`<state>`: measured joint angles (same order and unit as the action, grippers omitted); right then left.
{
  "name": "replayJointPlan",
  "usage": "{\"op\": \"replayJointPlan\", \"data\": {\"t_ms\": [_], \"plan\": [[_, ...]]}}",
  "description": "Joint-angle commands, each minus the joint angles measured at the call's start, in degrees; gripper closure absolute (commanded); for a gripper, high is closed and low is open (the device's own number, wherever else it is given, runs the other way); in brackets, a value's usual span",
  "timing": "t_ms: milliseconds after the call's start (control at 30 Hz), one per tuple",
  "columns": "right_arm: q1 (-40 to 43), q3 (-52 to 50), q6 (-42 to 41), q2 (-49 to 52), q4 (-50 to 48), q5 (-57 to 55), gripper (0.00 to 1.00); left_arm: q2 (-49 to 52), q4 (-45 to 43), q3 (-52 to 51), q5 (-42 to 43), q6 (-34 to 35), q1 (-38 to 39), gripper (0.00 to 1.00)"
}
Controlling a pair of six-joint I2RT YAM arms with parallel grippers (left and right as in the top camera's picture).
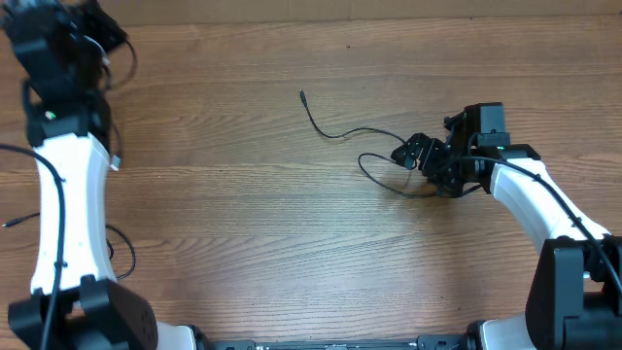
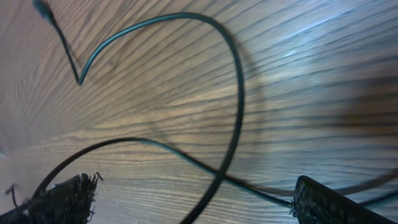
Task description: Untangle cables
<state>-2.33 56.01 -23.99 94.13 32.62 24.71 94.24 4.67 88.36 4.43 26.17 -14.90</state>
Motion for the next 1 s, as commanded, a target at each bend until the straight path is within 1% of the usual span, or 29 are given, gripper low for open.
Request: {"op": "replayJointPlan", "data": {"t_ms": [0, 100, 333, 400, 500, 633, 700, 733, 767, 833, 867, 900, 967], "plan": [[-2.82, 0.17, -0.02, -0.79, -0.13, -0.7, 0.0, 7.78, 4.11, 9.73, -1.66, -4.35, -2.54, 0.94], [-5.2, 0.17, -0.02, -0.79, -0.13, -0.7, 0.0, 13.81, 9.44, 14.67, -1.7, -4.35, -4.42, 0.96], [-9.79, 0.17, -0.02, -0.79, -1.29, -0.72, 0.0, 25.05, 15.85, 15.21, -1.27, -1.29, -9.7, 0.96], [-10.91, 0.17, -0.04, -0.79, -2.01, -0.72, 0.0, 28.02, 17.75, 15.21, 0.07, -1.29, -10.69, 0.96], [-12.66, 0.17, -0.04, -0.79, -3.17, -0.7, 0.0, 31.67, 20.94, 15.21, 2.91, -0.96, -11.3, 0.93], [-14.75, 0.17, -0.04, -0.79, -4.44, -0.72, 0.0, 35.32, 23.58, 15.21, 6.56, 0.76, -11.39, 0.93], [-15.67, 0.17, -0.02, -0.79, -4.44, -0.72, 0.0, 35.78, 24.7, 15.21, 10.82, 1.05, -11.43, 0.84], [-15.87, 0.17, -0.02, -0.79, -4.44, -0.72, 0.0, 35.5, 24.68, 15.23, 13.0, 0.48, -11.43, 0.71], [-16.0, 0.17, -0.02, -0.79, -4.44, -0.72, 0.0, 35.19, 24.65, 15.32, 15.08, -0.09, -11.43, 0.47], [-16.0, 0.17, -0.02, -0.79, -4.46, -0.74, 0.0, 34.42, 24.68, 15.61, 18.49, -0.5, -11.43, 0.13], [-15.98, 0.17, -0.02, -0.79, -4.46, -0.98, 0.0, 33.92, 24.68, 15.87, 20.35, -0.48, -11.43, 0.04], [-16.0, 0.17, -0.02, -0.79, -4.44, -1.42, 0.0, 33.42, 24.68, 16.13, 21.9, -0.48, -11.43, 0.01], [-15.98, 0.17, -0.02, -0.79, -4.5, -2.34, 0.0, 32.04, 24.68, 16.81, 24.65, -0.48, -11.43, 0.0]]}}
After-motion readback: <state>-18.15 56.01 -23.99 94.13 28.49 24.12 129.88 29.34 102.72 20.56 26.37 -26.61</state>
